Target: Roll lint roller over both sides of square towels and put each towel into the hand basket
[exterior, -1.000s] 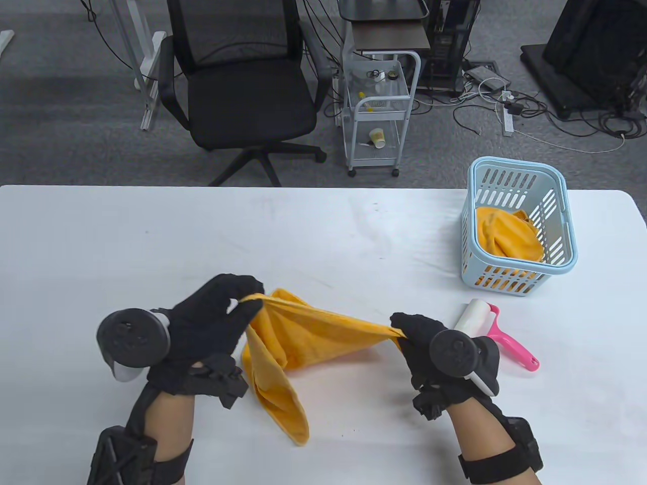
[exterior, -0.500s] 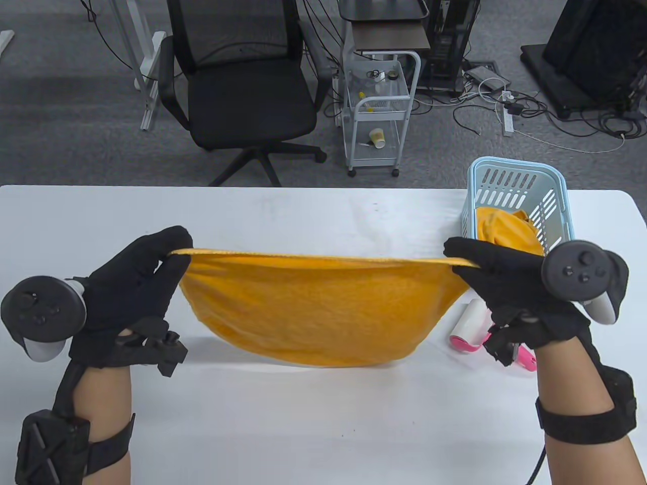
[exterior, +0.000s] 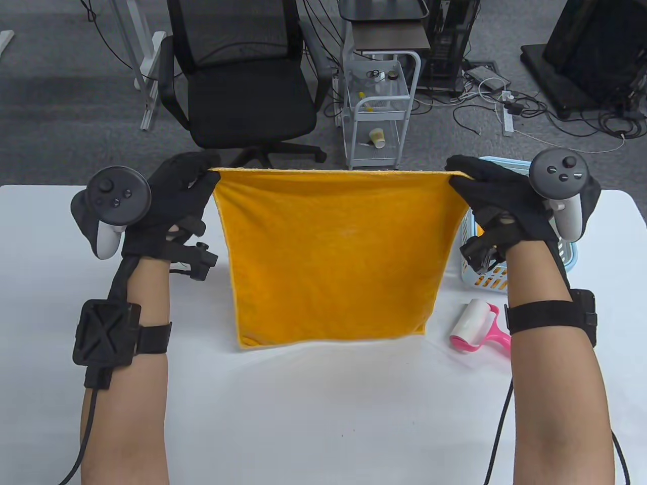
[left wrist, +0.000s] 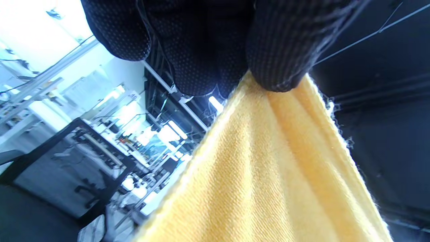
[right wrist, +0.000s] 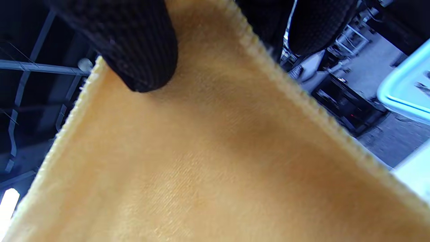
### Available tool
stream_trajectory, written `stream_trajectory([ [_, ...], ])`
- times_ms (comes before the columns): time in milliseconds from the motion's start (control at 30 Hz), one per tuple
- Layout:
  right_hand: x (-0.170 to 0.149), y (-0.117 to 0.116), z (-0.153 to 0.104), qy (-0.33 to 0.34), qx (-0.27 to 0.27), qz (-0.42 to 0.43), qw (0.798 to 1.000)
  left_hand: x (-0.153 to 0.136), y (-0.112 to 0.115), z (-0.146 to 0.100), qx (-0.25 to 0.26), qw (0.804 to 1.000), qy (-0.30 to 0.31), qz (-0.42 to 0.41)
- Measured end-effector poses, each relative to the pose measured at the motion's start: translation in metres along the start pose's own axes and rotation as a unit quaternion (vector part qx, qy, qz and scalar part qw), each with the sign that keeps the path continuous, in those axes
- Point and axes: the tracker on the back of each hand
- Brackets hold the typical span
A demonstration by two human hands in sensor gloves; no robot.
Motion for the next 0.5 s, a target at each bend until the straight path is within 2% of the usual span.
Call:
stream_trajectory([
  [133,0.016,0.011,-0.011,0.076,-0.022,0.022,0.997,0.006,-0.012,-0.004,0.011,0.999,0.039,-0.034],
  [233,0.015,0.01,-0.033,0.133,-0.005,-0.02,0.991,0.003,-0.012,-0.031,-0.033,0.998,0.054,-0.019],
  [300,0.003,-0.001,-0.055,0.154,0.033,-0.066,0.985,-0.007,-0.005,-0.057,-0.064,0.996,0.047,0.028],
  [400,-0.022,-0.03,-0.09,0.169,0.102,-0.123,0.972,-0.032,0.018,-0.102,-0.142,0.986,0.024,0.086],
  [467,-0.047,-0.058,-0.118,0.172,0.149,-0.184,0.956,-0.055,0.049,-0.135,-0.215,0.97,-0.007,0.115],
  [500,-0.053,-0.066,-0.124,0.169,0.164,-0.195,0.952,-0.063,0.059,-0.145,-0.235,0.964,-0.016,0.124],
])
Point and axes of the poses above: the tracker on the back of each hand, its own x axis roughly to the thumb side, its own z axis roughly from the wrist to the fingertips, y = z × x, and after that the axes turned 4 degrees about -x, right-handed
